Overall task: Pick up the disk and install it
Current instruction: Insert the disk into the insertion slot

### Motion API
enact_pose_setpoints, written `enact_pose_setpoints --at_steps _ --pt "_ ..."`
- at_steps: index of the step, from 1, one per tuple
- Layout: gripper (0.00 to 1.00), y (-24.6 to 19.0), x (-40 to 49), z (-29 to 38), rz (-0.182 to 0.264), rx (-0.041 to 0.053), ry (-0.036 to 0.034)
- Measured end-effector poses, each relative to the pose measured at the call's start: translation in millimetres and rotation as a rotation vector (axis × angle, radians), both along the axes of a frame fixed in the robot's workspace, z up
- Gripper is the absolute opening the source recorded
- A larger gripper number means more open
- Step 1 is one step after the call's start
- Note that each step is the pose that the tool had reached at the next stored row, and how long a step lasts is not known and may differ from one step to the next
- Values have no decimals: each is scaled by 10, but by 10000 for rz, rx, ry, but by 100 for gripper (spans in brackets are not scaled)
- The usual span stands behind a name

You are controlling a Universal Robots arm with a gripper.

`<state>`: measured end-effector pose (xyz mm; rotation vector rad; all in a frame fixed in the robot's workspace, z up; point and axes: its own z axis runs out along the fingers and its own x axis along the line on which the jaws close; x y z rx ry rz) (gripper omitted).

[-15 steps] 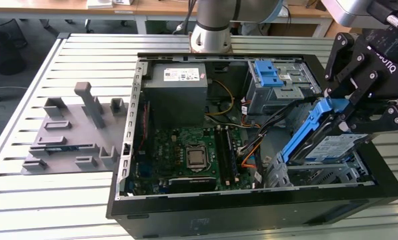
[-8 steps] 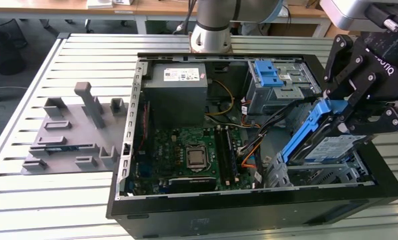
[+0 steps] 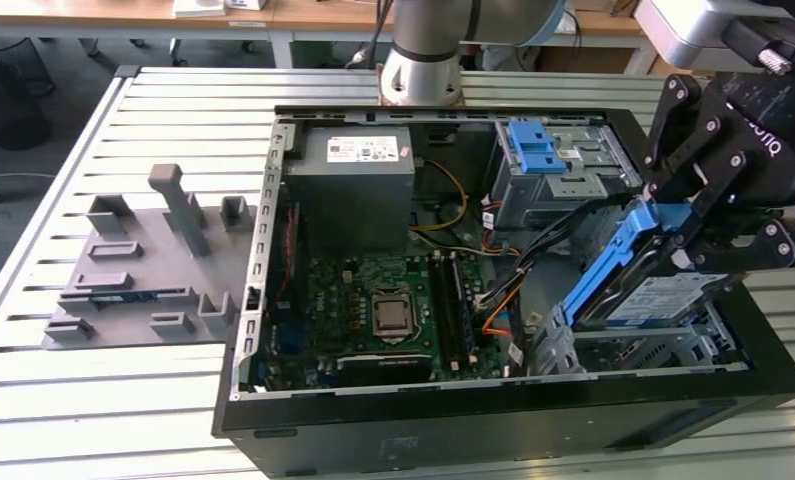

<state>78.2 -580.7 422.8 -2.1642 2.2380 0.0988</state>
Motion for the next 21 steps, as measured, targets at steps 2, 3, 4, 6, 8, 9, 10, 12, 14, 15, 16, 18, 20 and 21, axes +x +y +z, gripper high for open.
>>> enact_pose_setpoints --at_steps 2,3,4,6,8,9,10,12,14,15,16,18,20,21 --pt "36 0 0 -9 0 0 0" --pt "36 0 0 -13 0 0 0" --pt "36 0 0 -16 0 0 0" --pt "36 0 0 -20 0 0 0" --pt "36 0 0 -21 0 0 0" --pt "36 0 0 -22 0 0 0" --pt "36 0 0 -24 0 1 0" --pt "36 0 0 -28 0 1 0" --pt "36 0 0 -34 0 0 0" --pt "36 0 0 -37 0 1 0" --pt "36 0 0 -41 0 0 0" --pt "36 0 0 -51 0 0 0" --pt "36 0 0 -67 0 1 0" --pt "36 0 0 -73 0 0 0"
